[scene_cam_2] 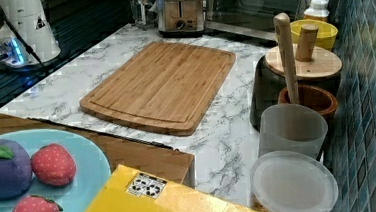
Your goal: Turn on the toaster.
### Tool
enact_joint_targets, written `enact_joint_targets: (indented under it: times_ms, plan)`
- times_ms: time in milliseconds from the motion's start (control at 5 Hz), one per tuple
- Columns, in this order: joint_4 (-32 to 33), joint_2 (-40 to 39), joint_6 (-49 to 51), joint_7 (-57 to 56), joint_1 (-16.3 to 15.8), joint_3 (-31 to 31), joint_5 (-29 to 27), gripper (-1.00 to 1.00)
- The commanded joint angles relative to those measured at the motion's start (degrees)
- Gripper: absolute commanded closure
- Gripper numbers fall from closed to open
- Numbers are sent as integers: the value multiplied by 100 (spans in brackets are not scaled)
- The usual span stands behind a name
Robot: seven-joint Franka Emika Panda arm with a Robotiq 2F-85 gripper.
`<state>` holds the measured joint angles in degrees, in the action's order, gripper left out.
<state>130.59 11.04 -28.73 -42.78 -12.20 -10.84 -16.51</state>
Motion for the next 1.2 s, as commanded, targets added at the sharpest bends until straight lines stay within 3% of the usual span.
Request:
enact_joint_targets:
  times_ms: [200, 600, 1200]
  plan:
    - [422, -420, -238, -647, -169, -77, -255, 100]
    - [794, -19, -969, -1030, -203, -108, -939, 100]
    - [629, -112, -1134, -1031, -116, -152, -1179, 100]
